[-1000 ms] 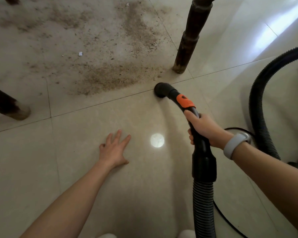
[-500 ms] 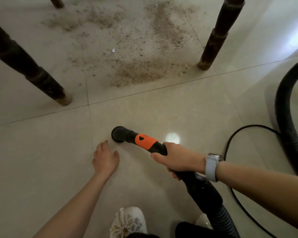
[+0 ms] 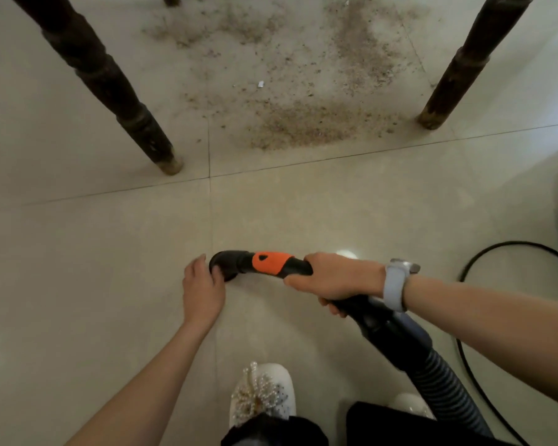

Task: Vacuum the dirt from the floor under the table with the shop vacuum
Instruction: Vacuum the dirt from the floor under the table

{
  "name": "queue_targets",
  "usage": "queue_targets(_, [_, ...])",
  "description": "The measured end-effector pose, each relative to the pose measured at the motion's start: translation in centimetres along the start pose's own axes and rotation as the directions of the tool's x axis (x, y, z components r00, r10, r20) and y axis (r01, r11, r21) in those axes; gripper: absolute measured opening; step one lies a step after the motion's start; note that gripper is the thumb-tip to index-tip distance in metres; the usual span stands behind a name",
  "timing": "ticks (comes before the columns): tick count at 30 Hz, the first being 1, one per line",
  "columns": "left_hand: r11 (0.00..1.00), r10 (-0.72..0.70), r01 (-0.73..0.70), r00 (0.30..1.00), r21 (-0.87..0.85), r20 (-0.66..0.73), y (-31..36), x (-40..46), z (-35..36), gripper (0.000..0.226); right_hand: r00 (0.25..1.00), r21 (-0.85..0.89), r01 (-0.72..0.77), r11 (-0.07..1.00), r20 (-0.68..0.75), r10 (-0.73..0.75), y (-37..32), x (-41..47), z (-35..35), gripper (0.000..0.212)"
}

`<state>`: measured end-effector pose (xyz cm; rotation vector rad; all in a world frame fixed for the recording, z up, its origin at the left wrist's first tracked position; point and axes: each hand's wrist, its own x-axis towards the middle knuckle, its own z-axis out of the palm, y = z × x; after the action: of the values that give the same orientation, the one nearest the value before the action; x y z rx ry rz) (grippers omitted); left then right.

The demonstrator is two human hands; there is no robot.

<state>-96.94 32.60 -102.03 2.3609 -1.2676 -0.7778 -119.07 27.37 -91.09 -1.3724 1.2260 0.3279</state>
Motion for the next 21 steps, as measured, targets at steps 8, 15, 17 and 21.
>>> queue_targets(8, [0.824, 0.542, -0.557, 0.828, 0.103, 0.143, 5.7, -0.3, 1.1, 0.068, 0.989, 0.099, -0.042, 0.994, -0.138, 0.055, 2.9, -1.1, -3.4, 0.027])
queue_targets(15, [0.615, 0.648, -0.78, 0.584, 0.117, 0.489, 8.1, 1.6, 2.5, 0.044, 0.992, 0.131, -0.117, 0.984, 0.069, 0.108, 4.7, -3.3, -4.4, 0.042])
queue_targets(17, [0.609, 0.659, -0.788, 0.566, 0.09, 0.496, 8.5, 1.5, 2.7, 0.041, 0.995, 0.172, -0.085, 0.981, 0.067, 0.074, 4.9, -3.1, -4.4, 0.038])
queue_targets(21, [0.543, 0.714, -0.833, 0.526, 0.11, 0.461, 8.2, 0.7, 3.6, 0.041, 0.995, 0.333, -0.104, 0.937, 0.037, 0.098, 4.9, -1.7, -3.9, 0.032])
